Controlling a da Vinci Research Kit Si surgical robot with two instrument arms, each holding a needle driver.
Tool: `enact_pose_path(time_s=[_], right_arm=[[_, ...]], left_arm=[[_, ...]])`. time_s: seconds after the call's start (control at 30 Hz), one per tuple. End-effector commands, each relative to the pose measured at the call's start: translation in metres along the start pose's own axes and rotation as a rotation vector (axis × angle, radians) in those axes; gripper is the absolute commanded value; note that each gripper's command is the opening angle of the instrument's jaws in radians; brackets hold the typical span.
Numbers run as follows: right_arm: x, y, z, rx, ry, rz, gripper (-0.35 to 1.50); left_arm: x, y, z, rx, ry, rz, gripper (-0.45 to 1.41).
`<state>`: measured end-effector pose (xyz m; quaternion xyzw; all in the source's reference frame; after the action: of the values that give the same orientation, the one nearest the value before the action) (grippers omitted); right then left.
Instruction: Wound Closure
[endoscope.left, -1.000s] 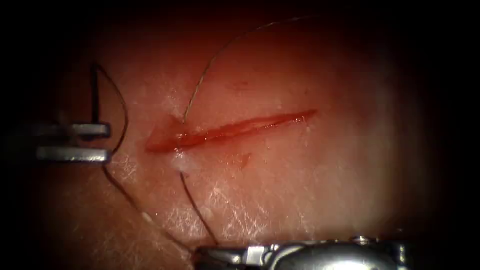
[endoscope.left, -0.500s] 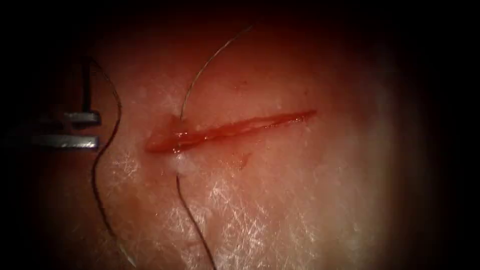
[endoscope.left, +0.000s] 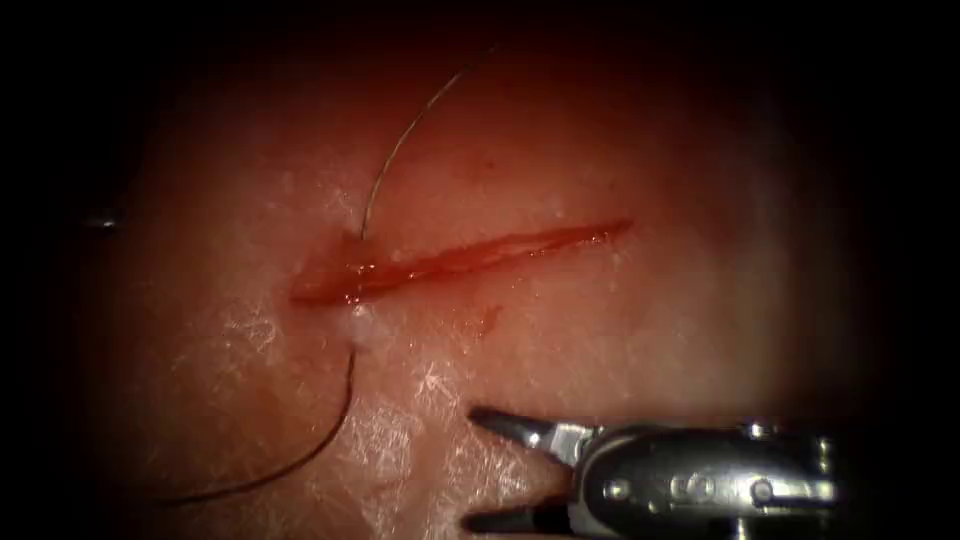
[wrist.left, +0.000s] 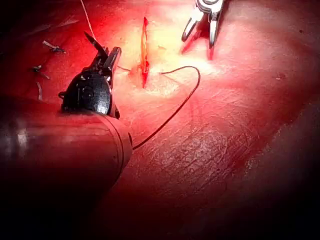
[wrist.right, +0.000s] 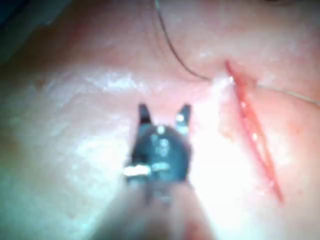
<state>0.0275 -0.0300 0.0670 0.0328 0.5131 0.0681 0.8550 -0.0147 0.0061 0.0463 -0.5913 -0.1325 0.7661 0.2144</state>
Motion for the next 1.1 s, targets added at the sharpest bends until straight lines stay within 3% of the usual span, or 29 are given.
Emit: enact_pose_path(time_s=[0.03,0.23,0.5,0.77,0.87,1.1], right_arm=[[-0.0005,0.0003,0.0022,-0.021,-0.010,-0.032,1.26],[-0.0006,0.0001,0.0057,-0.068,0.030,-0.182,1.21],[0.0006,-0.0006,0.0084,-0.063,0.045,-0.198,1.21],[0.0008,-0.0007,0.0098,-0.075,0.052,-0.209,1.01],[0.0002,-0.0008,0.0093,0.015,0.030,-0.225,-0.35],[-0.0001,-0.0032,0.0045,0.090,-0.017,-0.221,-0.35]], left_arm=[[-0.0007,0.0000,0.0007,-0.004,0.001,0.001,-0.45],[-0.0009,0.0002,0.0012,-0.008,0.000,-0.003,-0.45],[-0.0016,0.0004,0.0020,-0.017,-0.008,-0.007,-0.45],[-0.0016,0.0006,0.0023,-0.021,-0.009,-0.006,-0.45],[-0.0016,0.0005,0.0025,-0.023,-0.008,-0.006,-0.45],[-0.0016,0.0006,0.0026,-0.025,-0.007,-0.012,-0.45]])
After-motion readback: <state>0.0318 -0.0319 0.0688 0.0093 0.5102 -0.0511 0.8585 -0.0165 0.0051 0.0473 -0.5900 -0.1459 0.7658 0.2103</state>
